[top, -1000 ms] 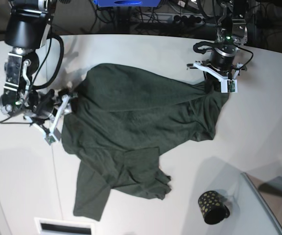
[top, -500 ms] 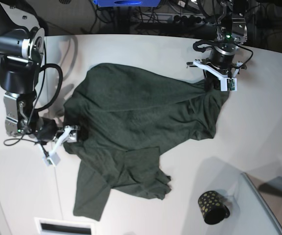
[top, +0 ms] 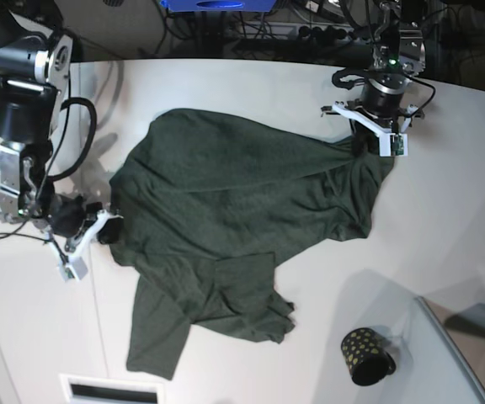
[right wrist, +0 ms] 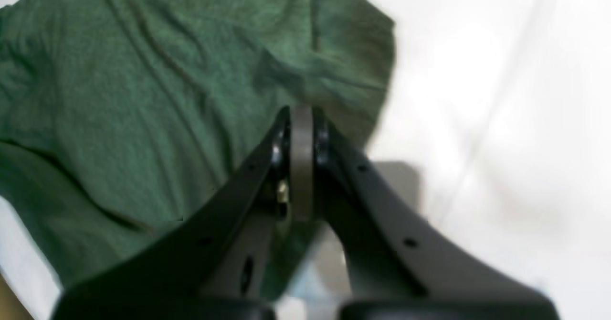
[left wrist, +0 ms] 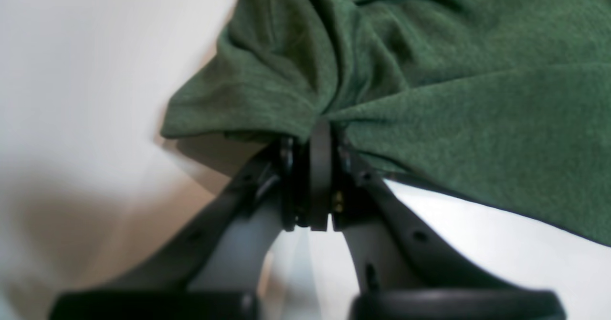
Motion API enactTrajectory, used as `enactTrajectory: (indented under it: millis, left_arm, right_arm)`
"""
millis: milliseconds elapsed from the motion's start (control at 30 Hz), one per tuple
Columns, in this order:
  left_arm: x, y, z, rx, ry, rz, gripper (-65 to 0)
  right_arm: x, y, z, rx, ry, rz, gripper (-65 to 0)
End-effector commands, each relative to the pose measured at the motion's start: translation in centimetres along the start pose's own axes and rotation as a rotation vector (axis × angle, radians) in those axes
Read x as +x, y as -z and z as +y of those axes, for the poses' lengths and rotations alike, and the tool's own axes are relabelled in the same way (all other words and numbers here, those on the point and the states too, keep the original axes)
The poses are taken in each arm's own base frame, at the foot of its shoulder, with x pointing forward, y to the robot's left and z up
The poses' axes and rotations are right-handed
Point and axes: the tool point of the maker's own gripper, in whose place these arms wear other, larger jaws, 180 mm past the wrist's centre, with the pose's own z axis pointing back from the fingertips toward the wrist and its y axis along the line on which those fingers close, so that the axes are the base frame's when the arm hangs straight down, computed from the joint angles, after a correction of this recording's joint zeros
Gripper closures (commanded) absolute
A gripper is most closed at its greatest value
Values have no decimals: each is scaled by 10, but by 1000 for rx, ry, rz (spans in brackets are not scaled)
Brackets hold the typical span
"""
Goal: Layout the t-shirt on the table in an organized manner, then fold the t-shirt properly
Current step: 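Lift the shirt with both grippers and swing the right gripper outward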
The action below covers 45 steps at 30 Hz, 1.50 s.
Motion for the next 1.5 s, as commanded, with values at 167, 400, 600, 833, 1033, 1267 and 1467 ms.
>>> enactTrajectory:
  millis: [167,400,600,833,1033,1267,1467]
  left_arm:
    - [14,0,4,-1,15,-45,0]
    - [14,-1,6,0,19,-45,0]
    - [9,-3,6,0,20,-34,0]
    - [9,-3,6,0,19,-33,0]
    - [10,-3,6,1,19,-36,0]
    - [11,-3,6,1,19,-38,0]
    - [10,-4,6,1,20,-38,0]
  right_arm:
    - [27,-18,-5,-28,-53,-102,-218]
    - [27,6,-23,4,84,-119,-534]
    - [19,15,-27,18,161,-97,-534]
    - [12,30,0,67,114,-50,-396]
    - [0,42,28,117,29,14,-341]
    - [1,42,28,119,27,11,-197]
    - [8,31,22,93,15,-44,-197]
